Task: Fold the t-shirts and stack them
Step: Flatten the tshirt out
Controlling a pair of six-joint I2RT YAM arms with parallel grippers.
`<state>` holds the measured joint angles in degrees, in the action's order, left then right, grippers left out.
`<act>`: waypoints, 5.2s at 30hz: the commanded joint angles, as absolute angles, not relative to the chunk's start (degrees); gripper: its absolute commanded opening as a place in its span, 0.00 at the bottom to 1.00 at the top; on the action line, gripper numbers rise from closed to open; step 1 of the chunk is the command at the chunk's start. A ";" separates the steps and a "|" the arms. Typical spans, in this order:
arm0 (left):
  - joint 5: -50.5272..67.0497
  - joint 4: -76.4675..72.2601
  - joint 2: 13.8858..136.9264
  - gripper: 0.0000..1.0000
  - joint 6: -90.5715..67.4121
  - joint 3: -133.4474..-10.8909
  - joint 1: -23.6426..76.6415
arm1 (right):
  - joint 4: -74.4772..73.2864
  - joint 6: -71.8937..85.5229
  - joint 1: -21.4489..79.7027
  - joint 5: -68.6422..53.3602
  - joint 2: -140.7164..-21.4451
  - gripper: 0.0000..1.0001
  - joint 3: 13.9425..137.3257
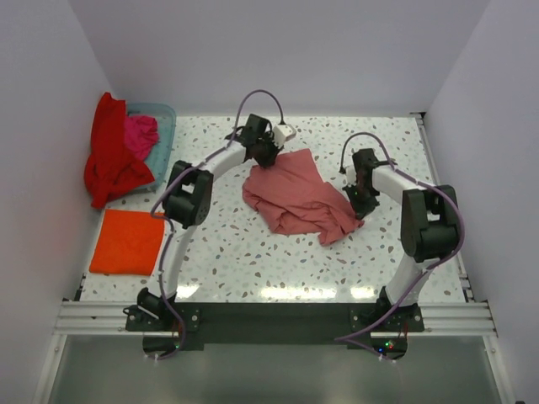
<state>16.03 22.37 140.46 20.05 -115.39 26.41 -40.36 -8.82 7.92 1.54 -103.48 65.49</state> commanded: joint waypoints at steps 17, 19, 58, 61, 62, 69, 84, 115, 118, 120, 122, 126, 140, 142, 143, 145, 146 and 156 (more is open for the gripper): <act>16.87 14.05 104.00 0.00 15.47 -93.36 6.60 | -35.68 -22.49 5.01 12.22 -87.29 0.00 79.63; 19.06 15.29 100.92 0.00 16.34 -90.02 4.41 | -38.13 -24.34 4.14 9.86 -83.26 0.00 78.32; 46.14 41.34 68.48 0.08 39.80 -59.39 0.00 | -45.92 -49.45 2.99 -5.21 -54.95 0.00 72.79; 47.37 51.65 65.92 0.38 47.35 -52.74 0.00 | -64.03 -54.91 3.25 -14.63 -50.63 0.00 70.40; 47.55 53.94 66.01 0.45 51.29 -52.21 0.00 | -70.95 -55.80 3.69 -16.50 -49.49 0.00 69.88; 48.43 55.40 69.59 0.67 51.61 -57.29 0.00 | -75.07 -53.98 4.04 -23.03 -54.81 0.95 73.03; 41.50 37.71 87.01 0.64 22.07 -68.20 -3.08 | -47.65 -33.31 27.67 -18.99 -88.49 0.69 82.61; 39.29 50.80 81.48 0.60 12.21 -79.19 -24.26 | -14.42 -6.06 60.03 -9.06 -137.11 0.47 118.21; 39.55 51.06 81.30 0.61 12.74 -78.49 -24.78 | -14.94 -6.42 60.29 -8.44 -138.07 0.49 118.30; 39.73 51.06 81.21 0.61 13.09 -78.22 -25.22 | -14.94 -6.50 60.38 -7.74 -138.51 0.49 117.78; 39.73 51.06 81.30 0.61 13.27 -77.96 -25.49 | -14.59 -6.50 60.38 -6.86 -138.69 0.49 117.16; 39.90 51.41 81.39 0.61 13.97 -77.96 -25.66 | -14.68 -6.68 60.38 -5.63 -140.01 0.49 117.16; 40.43 51.86 81.74 0.61 16.08 -76.99 -26.28 | -17.40 -7.21 60.29 -6.85 -136.08 0.13 117.95; 41.04 51.51 82.00 0.61 16.52 -76.47 -26.28 | -17.58 -7.21 60.29 -7.73 -133.87 0.15 117.42; 41.48 51.33 82.09 0.61 16.78 -76.20 -26.19 | -17.67 -7.12 60.29 -8.43 -132.73 0.18 117.07; 42.10 50.45 82.35 0.62 16.96 -75.50 -26.19 | -17.84 -7.38 60.21 -8.18 -130.00 0.21 116.11; 42.27 50.28 82.44 0.62 17.05 -75.32 -26.19 | -17.84 -7.56 60.12 -8.35 -129.47 0.19 115.67; 42.37 49.04 83.41 0.61 17.75 -74.62 -25.23 | -17.49 -5.54 56.79 -9.75 -125.60 0.00 110.75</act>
